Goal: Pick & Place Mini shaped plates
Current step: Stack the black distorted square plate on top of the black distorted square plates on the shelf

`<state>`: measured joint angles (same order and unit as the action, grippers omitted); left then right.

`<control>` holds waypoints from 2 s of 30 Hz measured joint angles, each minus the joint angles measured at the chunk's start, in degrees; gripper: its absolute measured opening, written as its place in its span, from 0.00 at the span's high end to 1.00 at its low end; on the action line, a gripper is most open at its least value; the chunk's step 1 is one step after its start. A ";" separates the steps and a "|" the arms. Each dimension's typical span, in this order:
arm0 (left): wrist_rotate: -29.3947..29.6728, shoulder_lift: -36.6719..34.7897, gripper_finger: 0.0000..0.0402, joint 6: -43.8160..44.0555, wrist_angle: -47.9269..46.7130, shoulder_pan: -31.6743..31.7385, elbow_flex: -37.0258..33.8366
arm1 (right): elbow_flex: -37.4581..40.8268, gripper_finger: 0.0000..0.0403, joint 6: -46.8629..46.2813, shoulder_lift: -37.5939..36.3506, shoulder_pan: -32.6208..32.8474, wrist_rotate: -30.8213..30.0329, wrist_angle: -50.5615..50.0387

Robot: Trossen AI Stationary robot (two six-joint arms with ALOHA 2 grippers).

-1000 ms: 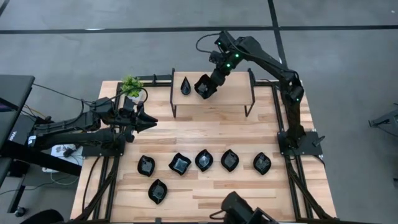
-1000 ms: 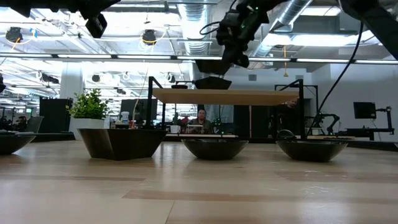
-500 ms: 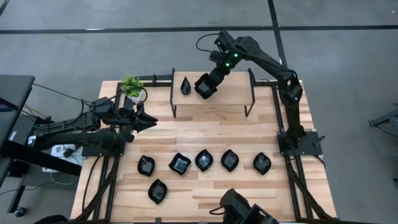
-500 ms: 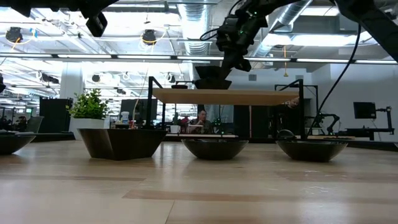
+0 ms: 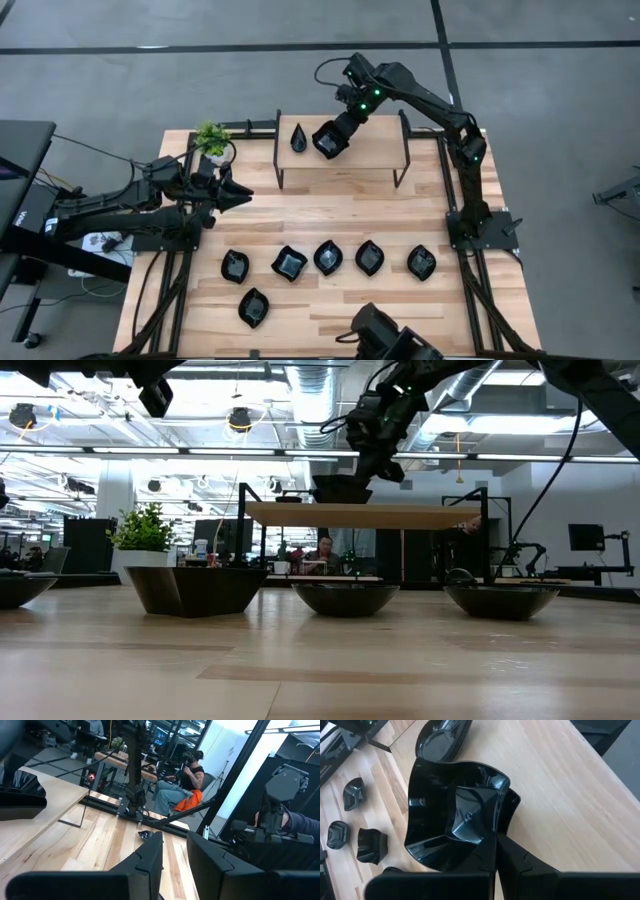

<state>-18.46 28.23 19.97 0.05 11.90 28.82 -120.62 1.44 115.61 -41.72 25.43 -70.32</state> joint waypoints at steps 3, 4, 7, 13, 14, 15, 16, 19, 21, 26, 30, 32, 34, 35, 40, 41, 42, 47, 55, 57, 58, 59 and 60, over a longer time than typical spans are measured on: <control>0.00 0.00 0.78 0.00 0.04 -0.02 0.00 | 0.00 1.00 -0.01 0.00 0.01 0.00 -0.72; 0.00 0.00 0.78 -0.01 0.06 -0.01 0.00 | 0.00 1.00 -0.01 0.00 0.01 0.00 -0.89; -0.01 0.00 0.78 -0.02 0.41 -0.02 0.00 | 0.00 1.00 -0.01 0.00 0.03 0.00 -1.13; 0.00 0.00 0.78 -0.01 0.50 -0.01 0.01 | 0.00 1.00 0.00 0.00 0.18 -0.01 -1.29; -0.01 0.00 0.78 0.00 0.50 -0.01 0.00 | 0.00 1.00 0.05 0.00 0.31 -0.05 -1.29; 0.00 0.00 0.78 0.00 0.51 -0.02 0.01 | 0.00 1.00 0.18 0.00 0.43 -0.19 -1.27; 0.00 0.00 0.78 0.00 0.55 -0.01 0.00 | 0.00 1.00 0.30 0.00 0.47 -0.28 -1.27; 0.00 0.00 0.78 0.00 0.87 0.00 0.00 | 0.00 0.97 0.47 0.00 0.88 -1.38 -1.27; -0.01 0.00 0.78 0.00 0.94 -0.02 0.00 | 0.00 0.95 0.51 0.00 0.96 -2.58 -1.27; 0.00 0.00 0.78 -0.01 1.27 -0.01 0.01 | 0.00 0.89 0.49 0.00 1.10 -3.02 -1.25; -0.01 0.00 0.78 0.00 1.31 -0.01 0.00 | 0.00 0.87 0.50 -0.26 0.90 -2.93 -1.70; -0.02 0.00 0.78 -0.01 1.33 -0.02 0.01 | -0.26 0.86 0.34 -0.90 0.55 -2.86 -2.77; -0.02 0.00 0.78 0.00 1.33 -0.02 0.00 | -1.51 0.86 0.17 -1.97 0.29 -2.82 -5.04; 0.00 0.00 0.78 -0.02 1.35 0.00 0.02 | -2.13 0.86 0.52 -2.89 0.27 -2.78 -6.28; -0.01 0.00 0.78 -0.01 1.49 -0.01 0.00 | -2.75 0.86 3.73 -10.88 3.07 -2.14 -9.39; 0.00 0.00 0.78 -0.02 1.53 -0.02 0.00 | -2.75 0.86 3.99 -12.58 4.03 -2.13 -9.82; 0.00 0.00 0.78 0.00 1.55 0.00 0.00 | -2.75 0.86 4.28 -14.20 5.14 -2.06 -10.43; 0.00 0.00 0.78 0.00 1.66 0.00 0.00 | 0.30 0.86 2.68 -22.66 12.75 -4.07 -12.52; -0.01 0.00 0.78 0.00 1.91 -0.02 0.02 | 19.76 0.86 -11.86 -37.26 29.25 -15.63 -8.72; -0.01 0.00 0.78 -0.01 2.15 -0.01 0.00 | 25.96 0.86 -16.58 -40.96 33.35 -19.00 -5.21; -0.02 0.00 0.78 -0.01 2.28 -0.01 0.00 | 29.04 0.86 -18.85 -42.72 35.23 -20.54 -2.84; -0.02 0.00 0.78 0.00 2.45 -0.02 0.01 | 32.11 0.86 -20.83 -44.49 37.11 -21.76 -0.25; 0.00 0.00 0.78 -0.02 2.63 -0.01 0.00 | 35.26 0.86 -22.63 -46.18 38.86 -22.83 2.78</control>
<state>-18.46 28.23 19.94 2.69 11.89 28.83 -85.36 -21.19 69.44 -2.86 2.60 -67.54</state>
